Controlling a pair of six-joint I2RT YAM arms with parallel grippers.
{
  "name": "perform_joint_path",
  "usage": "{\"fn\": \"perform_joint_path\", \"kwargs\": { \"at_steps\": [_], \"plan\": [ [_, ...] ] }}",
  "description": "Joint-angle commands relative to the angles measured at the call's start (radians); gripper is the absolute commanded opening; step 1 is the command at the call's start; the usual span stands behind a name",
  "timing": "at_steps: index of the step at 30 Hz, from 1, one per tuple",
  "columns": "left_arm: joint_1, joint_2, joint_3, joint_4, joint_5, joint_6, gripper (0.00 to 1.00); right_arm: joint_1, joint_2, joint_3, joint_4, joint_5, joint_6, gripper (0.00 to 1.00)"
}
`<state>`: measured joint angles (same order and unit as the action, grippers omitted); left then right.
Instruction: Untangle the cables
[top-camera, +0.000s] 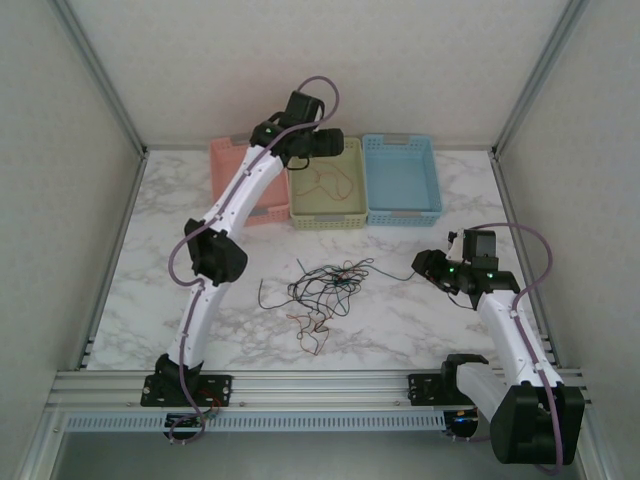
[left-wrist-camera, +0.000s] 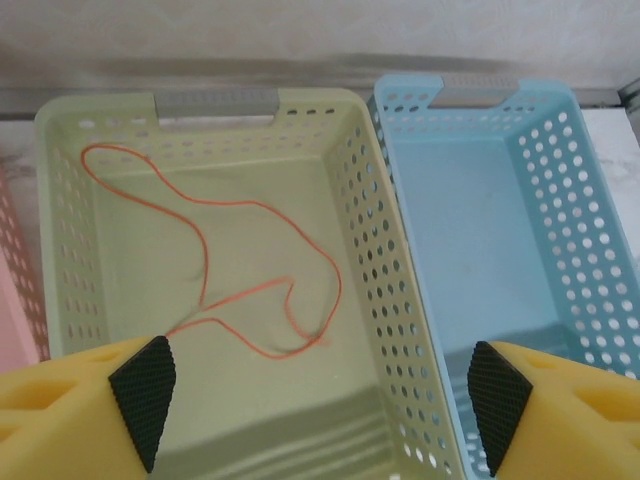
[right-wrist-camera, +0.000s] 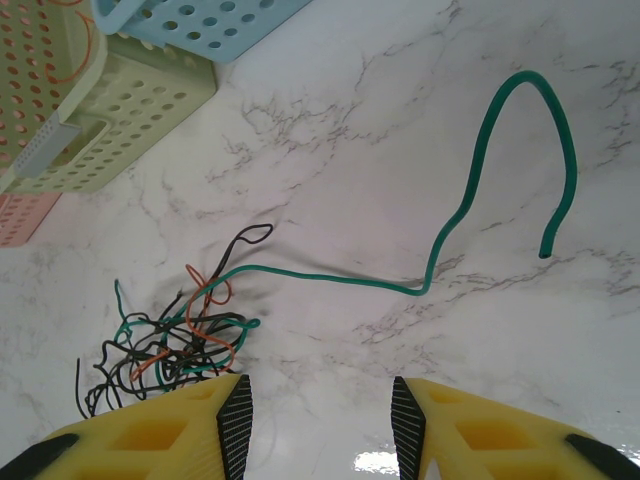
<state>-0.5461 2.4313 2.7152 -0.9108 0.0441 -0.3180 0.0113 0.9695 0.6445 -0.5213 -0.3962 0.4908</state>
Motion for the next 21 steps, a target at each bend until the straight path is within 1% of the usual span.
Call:
{"fn": "perform_joint_path", "kwargs": {
  "at_steps": [1, 2, 4, 6, 9, 12, 15, 17, 21],
  "plan": [
    [-0.024, -0.199, -0.004, -0.071, 0.027, 0.035, 0.77, 0.006, -0.003, -0.008, -0.019, 0.007, 0.006, 0.45],
    [-0.038, -0.253, -0.044, -0.072, 0.021, 0.05, 0.76, 0.007, -0.005, -0.008, -0.02, 0.017, 0.008, 0.46],
    [-0.067, -0.39, -0.191, -0.026, -0.005, 0.071, 0.76, 0.006, -0.002, -0.005, -0.026, 0.052, 0.011, 0.5],
    [-0.097, -0.585, -0.441, 0.096, -0.015, 0.074, 0.76, 0.007, 0.006, 0.0, -0.026, 0.085, 0.014, 0.54],
    [-0.109, -0.863, -0.8, 0.277, 0.004, 0.029, 0.79, 0.007, 0.034, 0.013, -0.024, 0.122, 0.014, 0.54],
    [-0.113, -1.088, -1.078, 0.365, 0.012, -0.016, 0.8, 0.007, 0.081, 0.04, -0.018, 0.153, 0.017, 0.53],
    [-0.115, -1.263, -1.294, 0.389, 0.014, -0.058, 0.8, 0.006, 0.155, 0.076, -0.015, 0.201, 0.021, 0.52],
    [-0.115, -1.357, -1.395, 0.376, 0.016, -0.078, 0.8, 0.007, 0.204, 0.088, 0.008, 0.2, 0.029, 0.5],
    [-0.117, -1.514, -1.52, 0.316, 0.001, -0.1, 0.8, 0.007, 0.292, 0.102, 0.08, 0.196, 0.052, 0.48]
  ]
}}
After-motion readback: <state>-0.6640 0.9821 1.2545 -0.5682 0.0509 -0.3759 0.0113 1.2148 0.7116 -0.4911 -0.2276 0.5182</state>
